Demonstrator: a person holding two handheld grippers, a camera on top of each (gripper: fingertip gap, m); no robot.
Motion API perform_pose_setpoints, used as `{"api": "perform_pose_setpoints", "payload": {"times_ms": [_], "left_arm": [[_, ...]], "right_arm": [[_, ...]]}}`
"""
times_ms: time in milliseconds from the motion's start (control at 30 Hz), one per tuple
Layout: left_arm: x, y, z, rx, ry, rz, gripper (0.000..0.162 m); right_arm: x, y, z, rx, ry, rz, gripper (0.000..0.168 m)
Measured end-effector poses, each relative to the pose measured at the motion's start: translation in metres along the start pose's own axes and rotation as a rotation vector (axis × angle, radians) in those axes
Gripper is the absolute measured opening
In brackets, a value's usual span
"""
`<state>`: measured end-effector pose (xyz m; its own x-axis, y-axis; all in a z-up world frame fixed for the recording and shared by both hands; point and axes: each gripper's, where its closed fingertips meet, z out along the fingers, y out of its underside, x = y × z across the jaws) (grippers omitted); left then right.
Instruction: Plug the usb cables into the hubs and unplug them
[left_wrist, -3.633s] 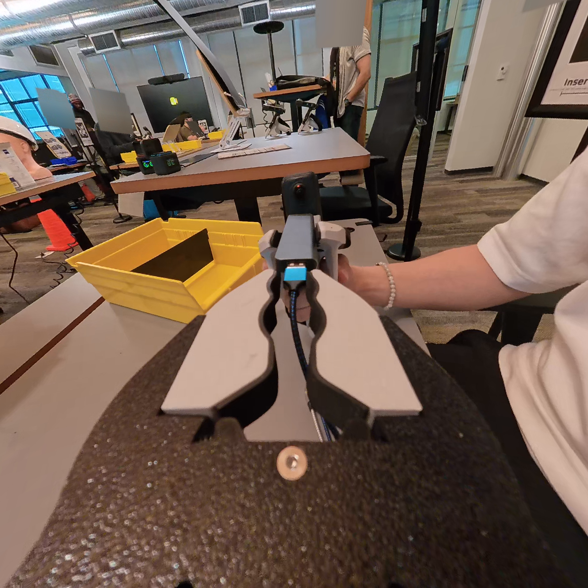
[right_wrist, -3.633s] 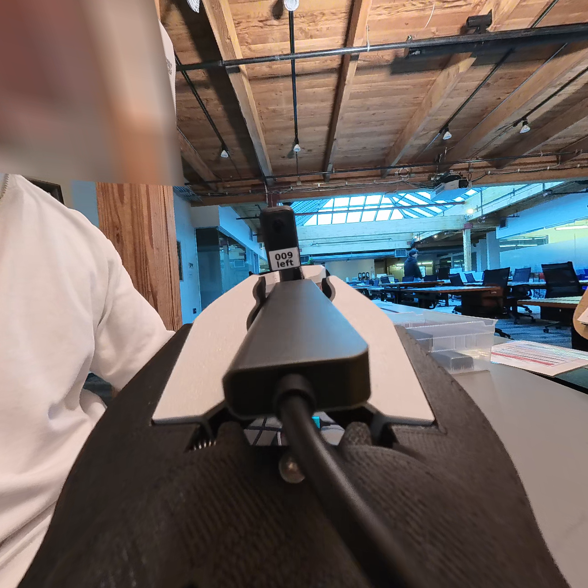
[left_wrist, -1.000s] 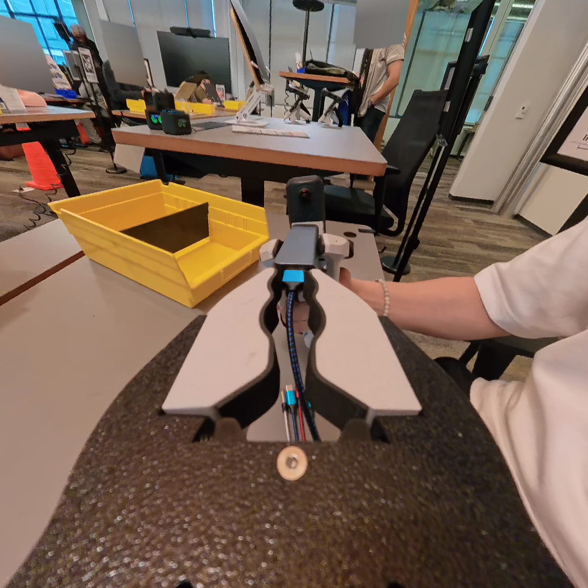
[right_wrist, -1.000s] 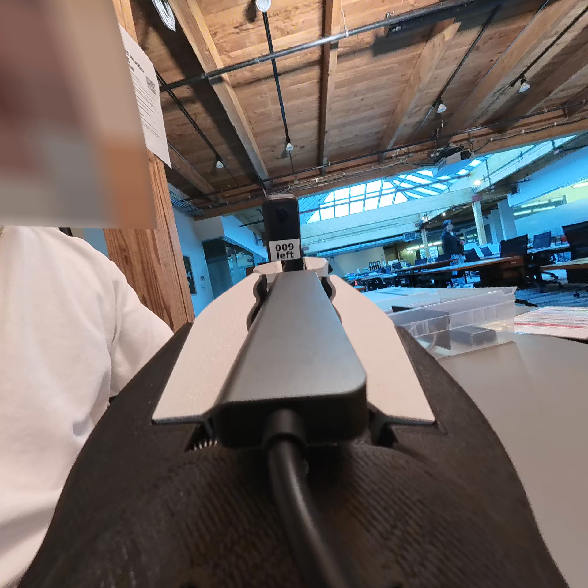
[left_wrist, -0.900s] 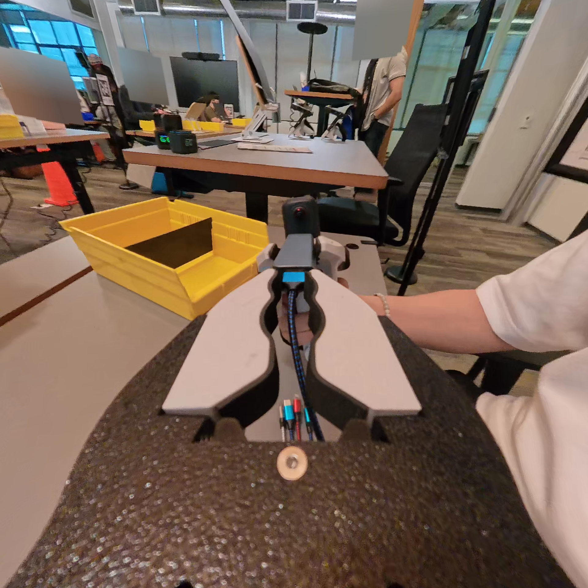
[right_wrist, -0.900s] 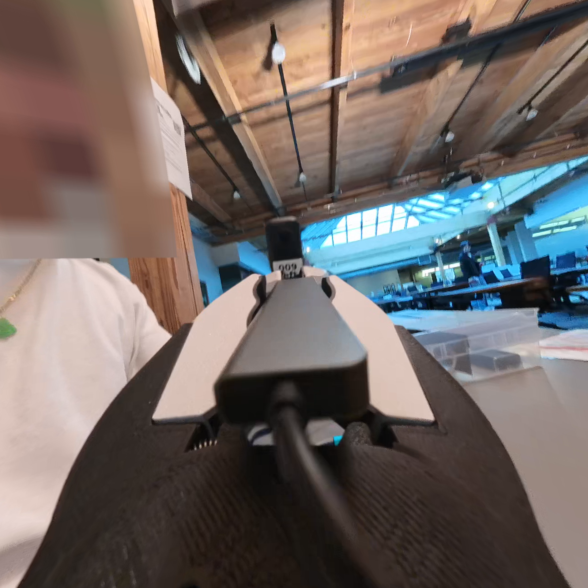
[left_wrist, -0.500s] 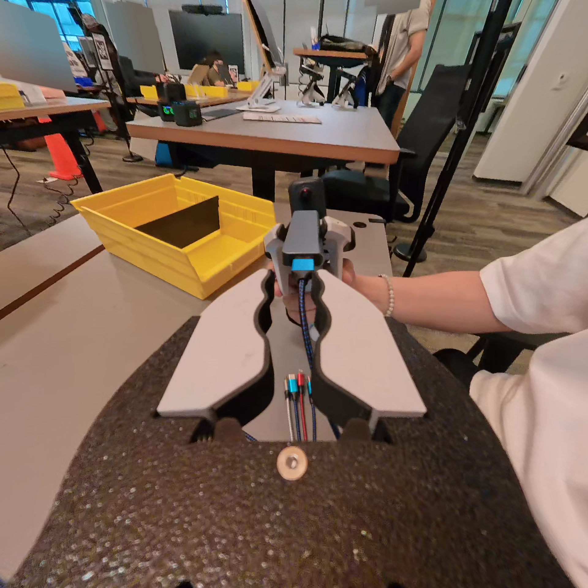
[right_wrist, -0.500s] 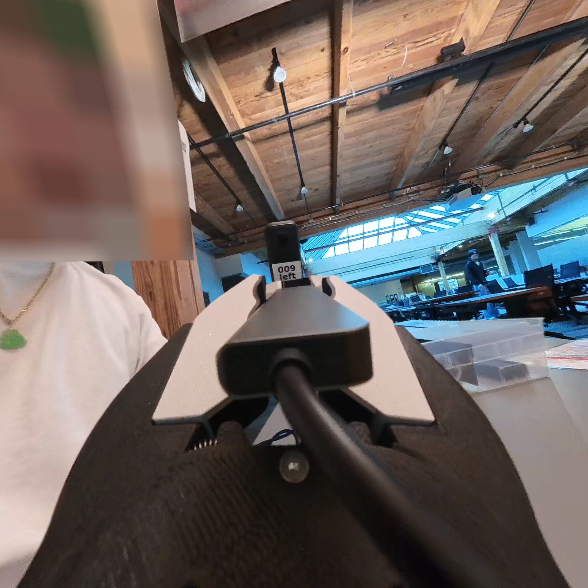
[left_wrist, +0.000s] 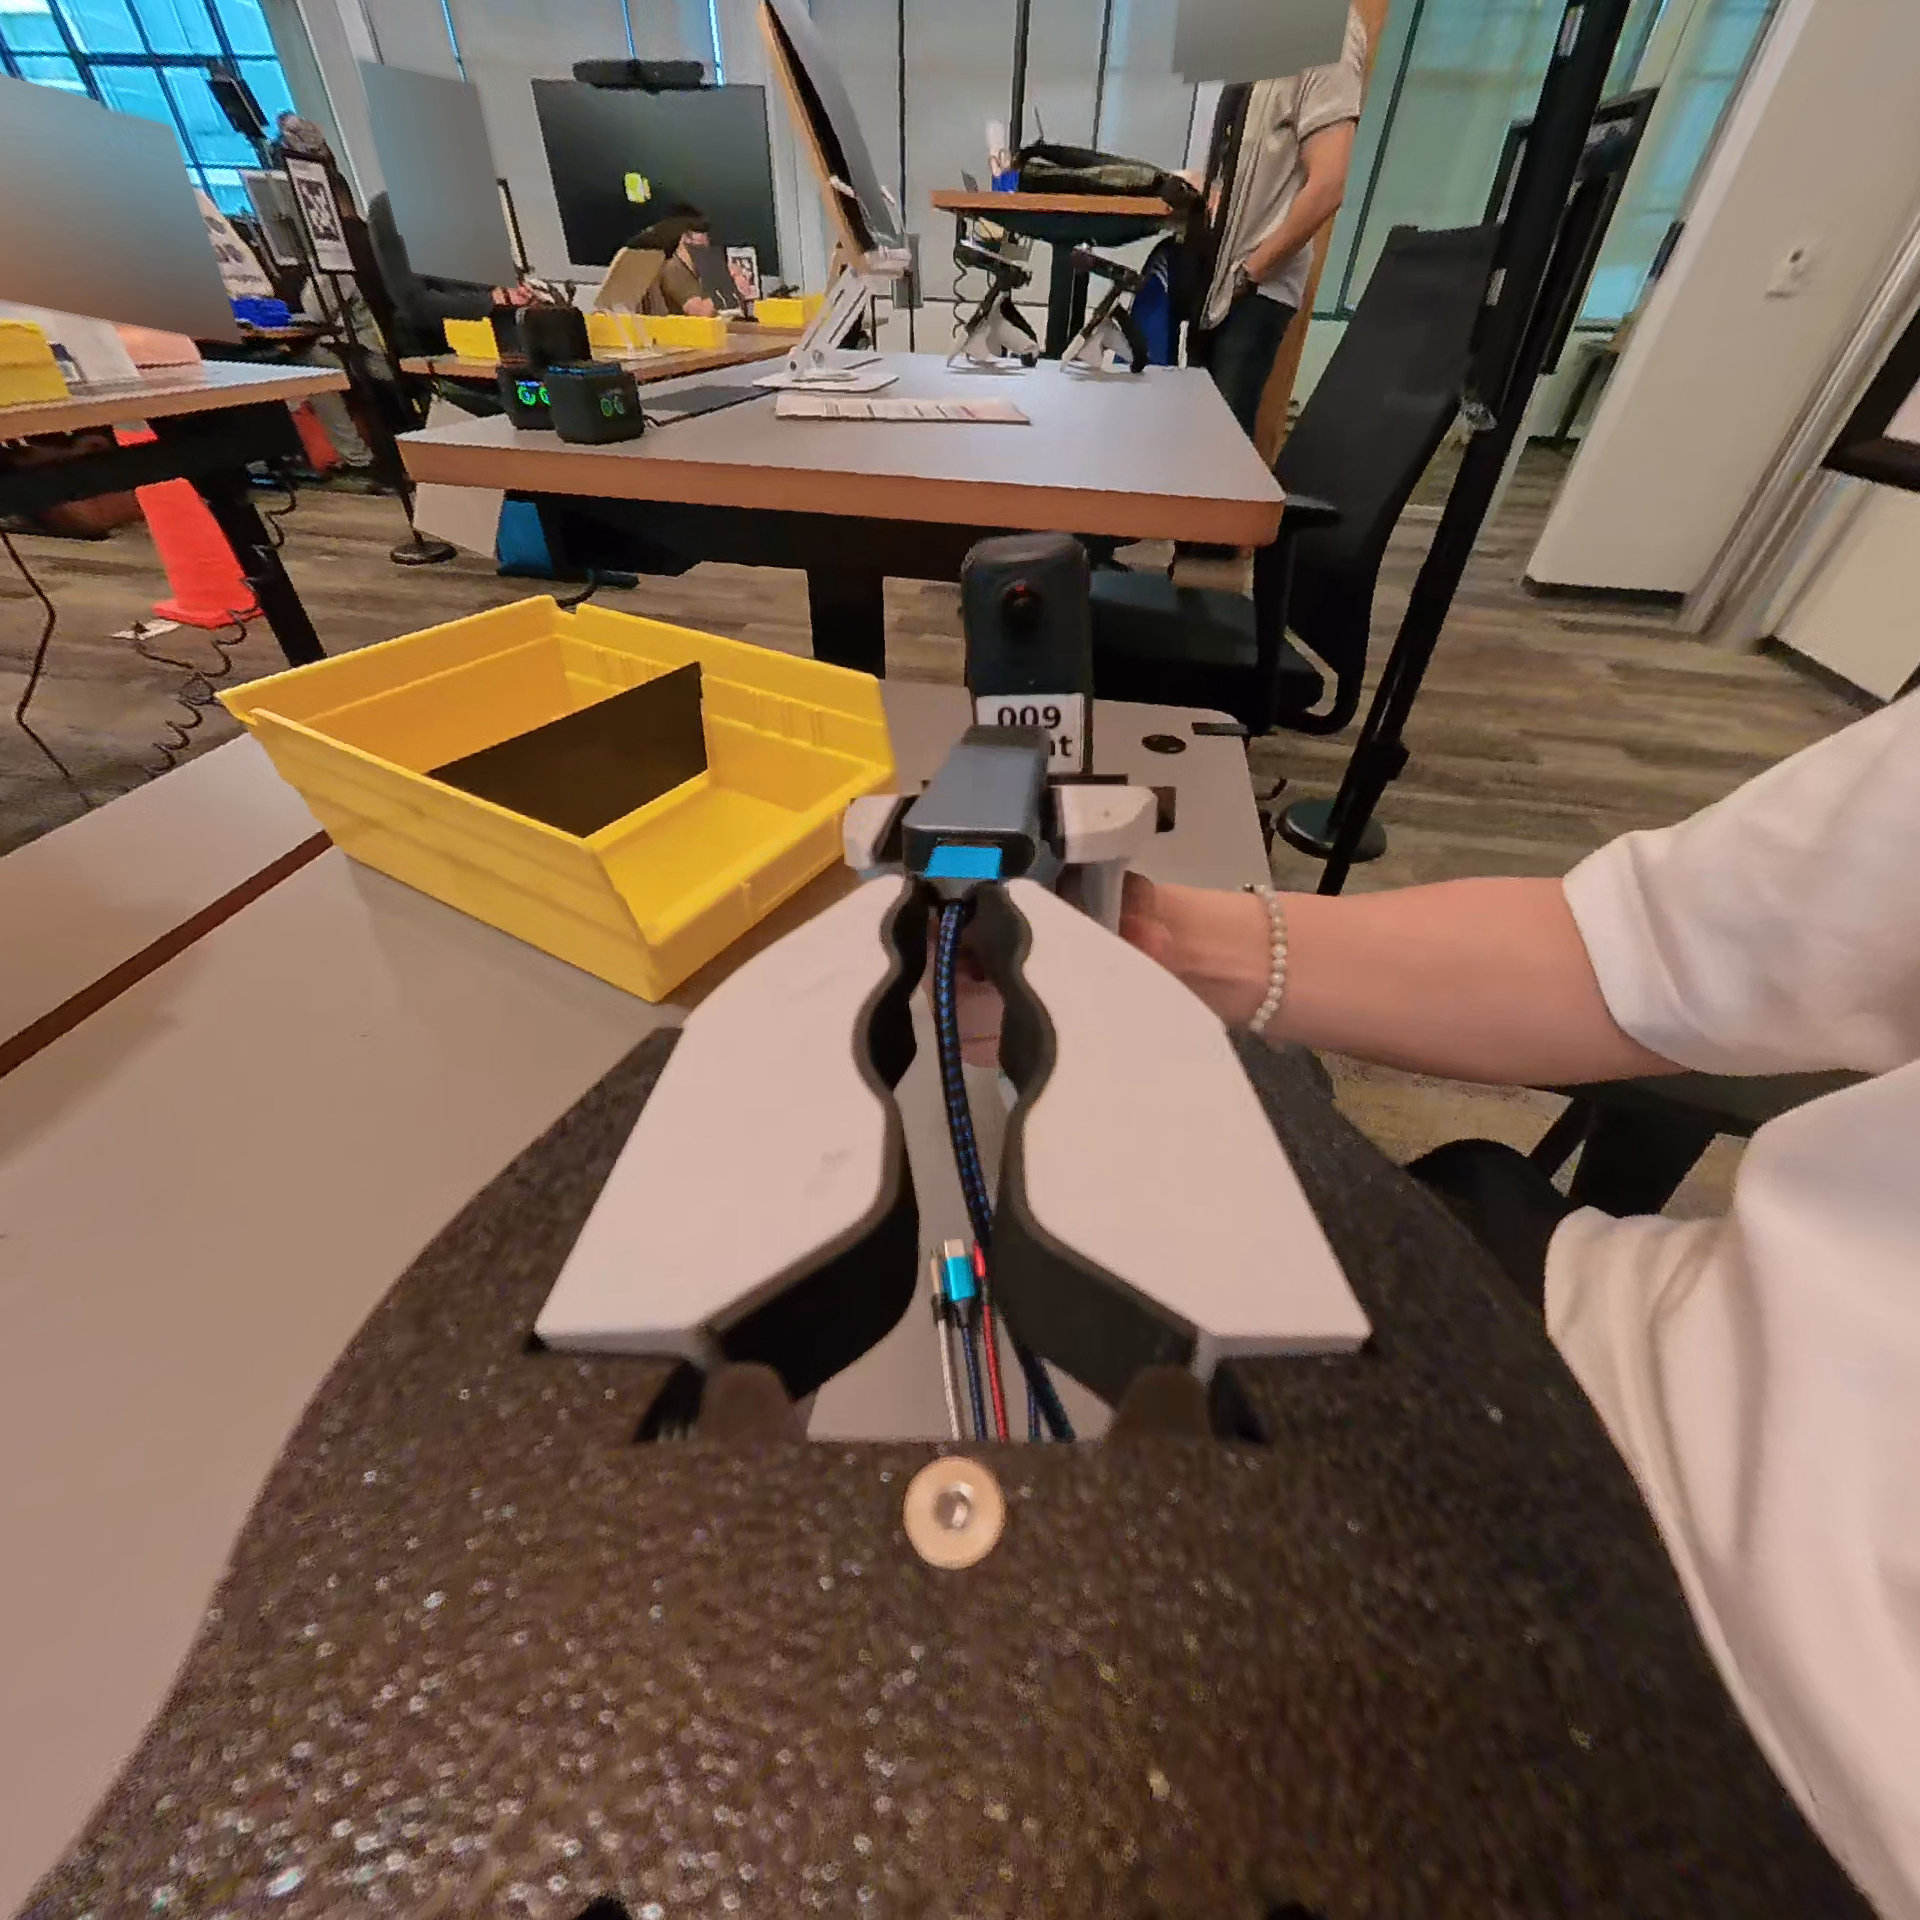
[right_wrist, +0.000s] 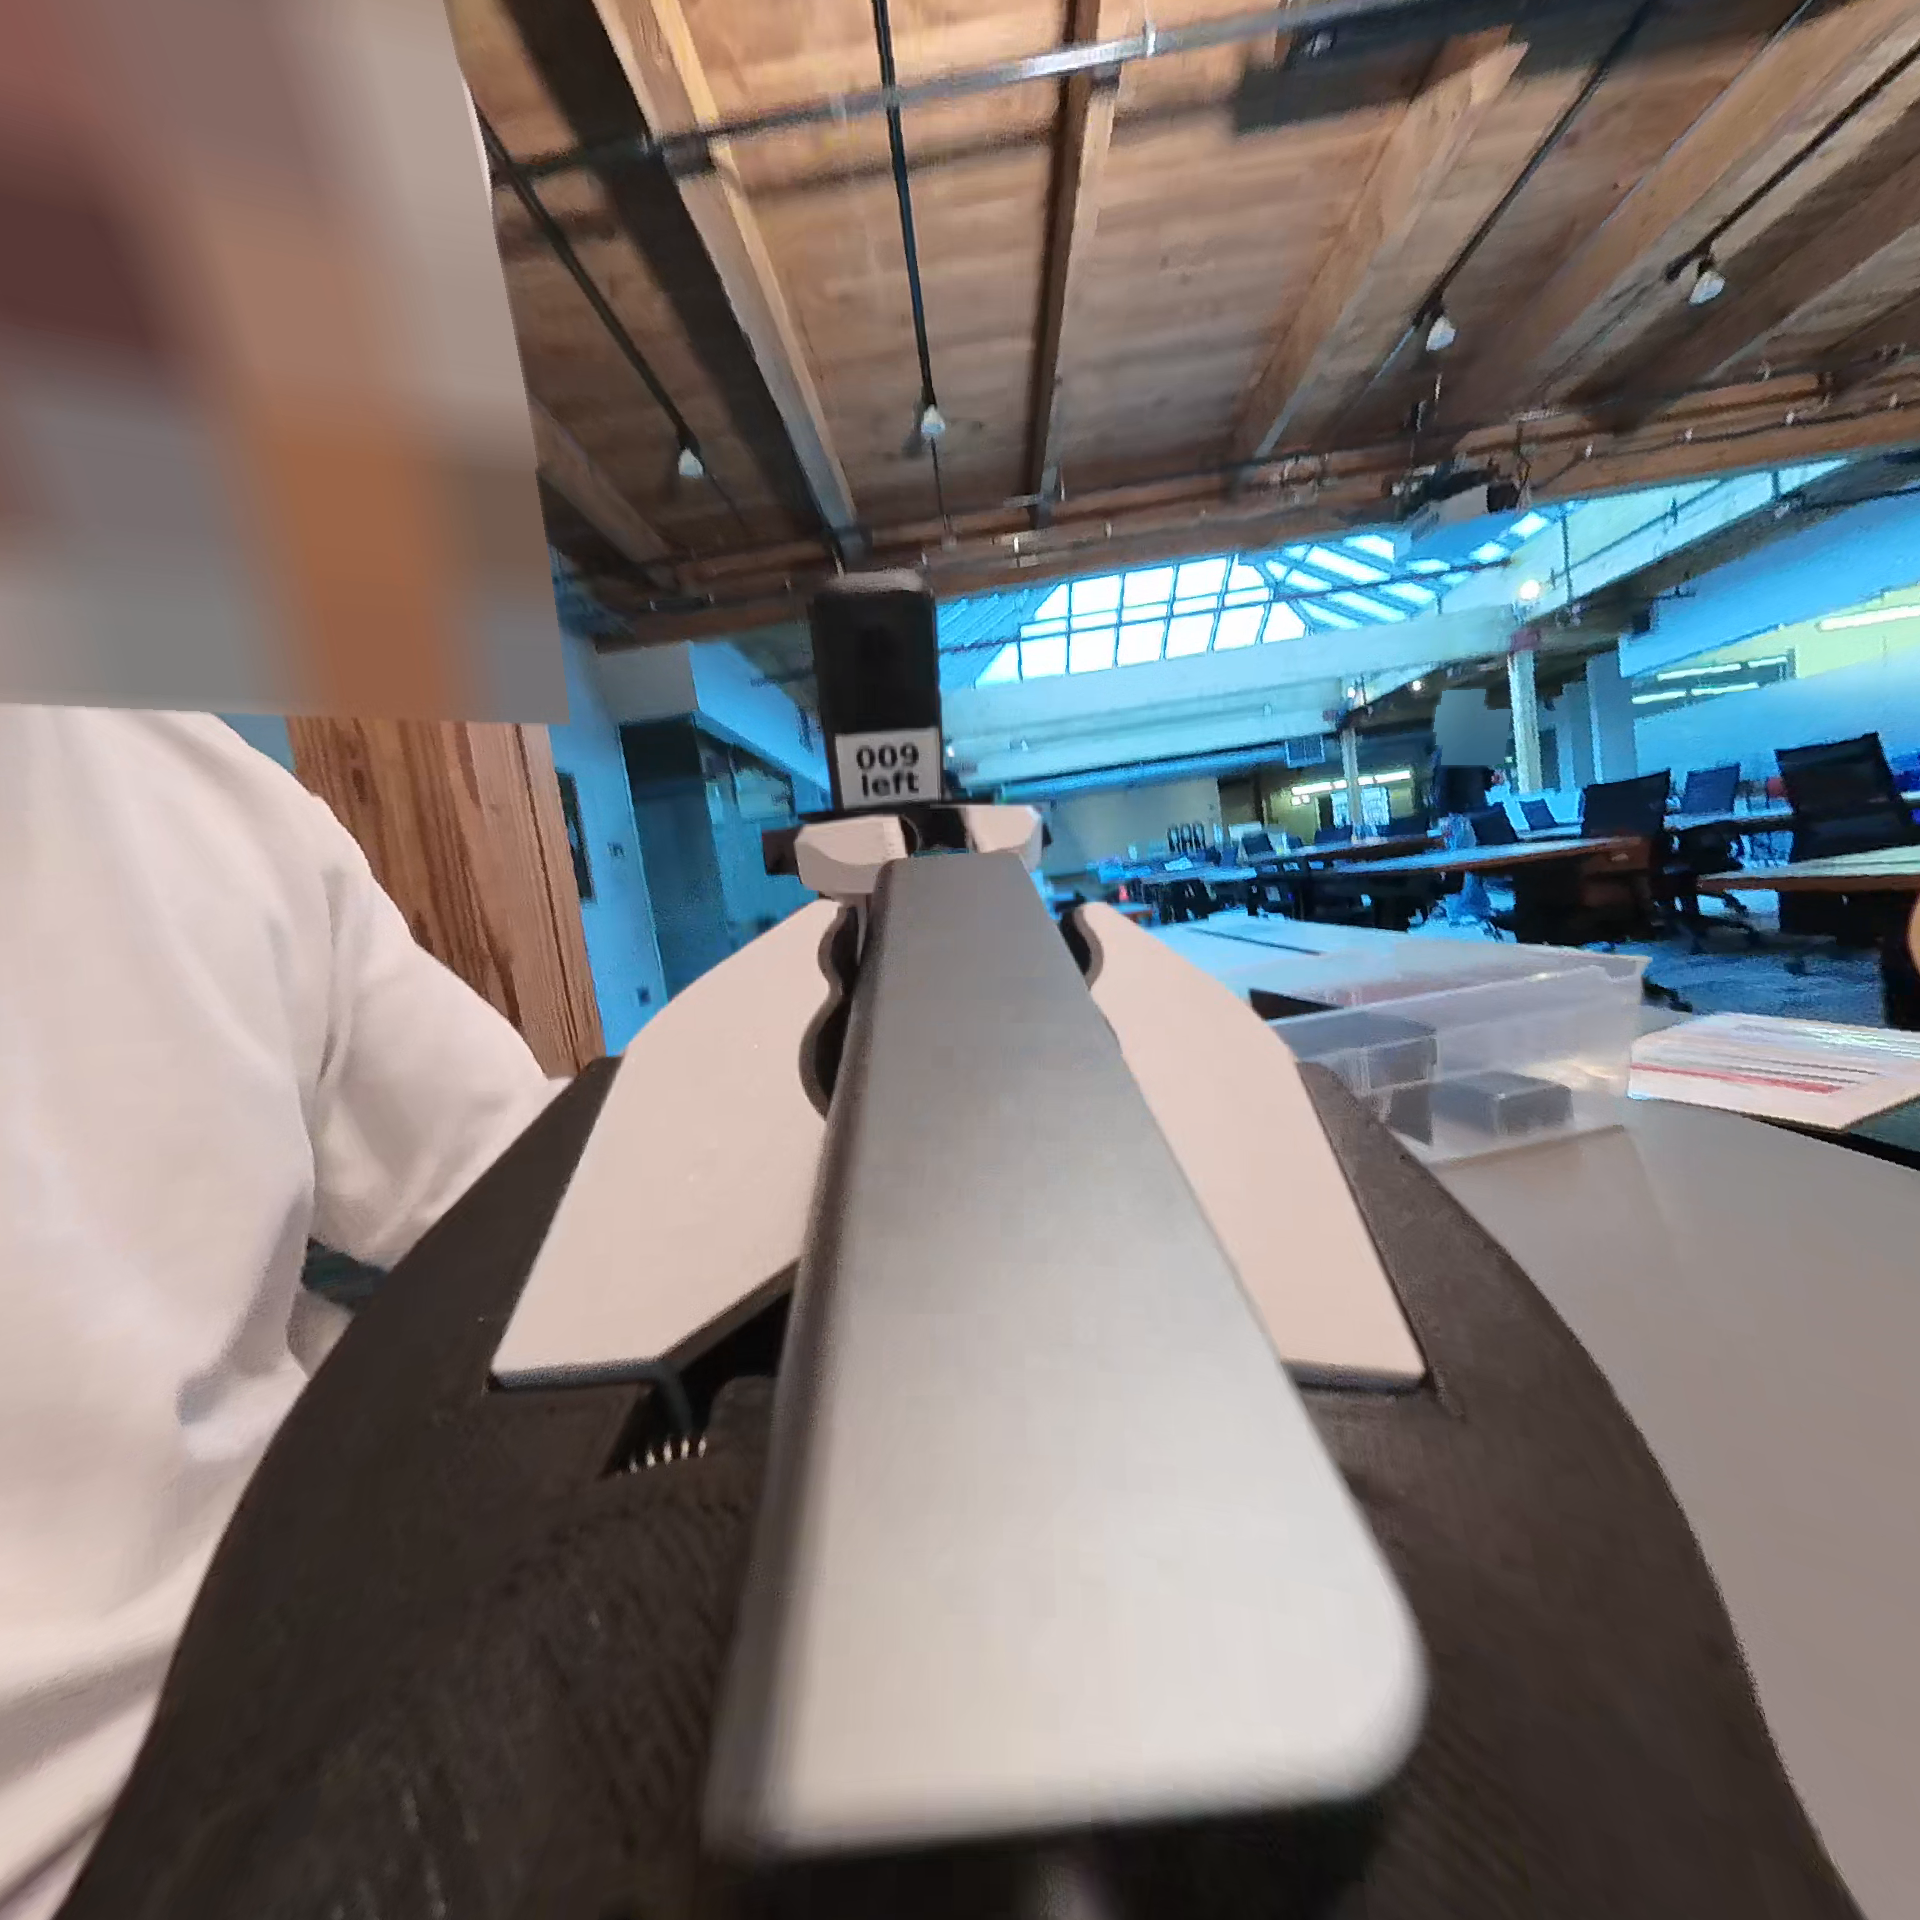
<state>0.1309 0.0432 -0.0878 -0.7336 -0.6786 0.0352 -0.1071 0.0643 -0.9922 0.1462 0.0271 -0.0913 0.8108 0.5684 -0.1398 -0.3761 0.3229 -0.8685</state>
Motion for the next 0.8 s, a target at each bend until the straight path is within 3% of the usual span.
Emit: {"api": "perform_pose_setpoints", "payload": {"times_ms": [800], "left_arm": [[-0.002, -0.003, -0.002, 0.084, 0.073, -0.153, 0.010]], "right_arm": [[0.004, -0.008, 0.008, 0.084, 0.061, -0.005, 0.037]]}}
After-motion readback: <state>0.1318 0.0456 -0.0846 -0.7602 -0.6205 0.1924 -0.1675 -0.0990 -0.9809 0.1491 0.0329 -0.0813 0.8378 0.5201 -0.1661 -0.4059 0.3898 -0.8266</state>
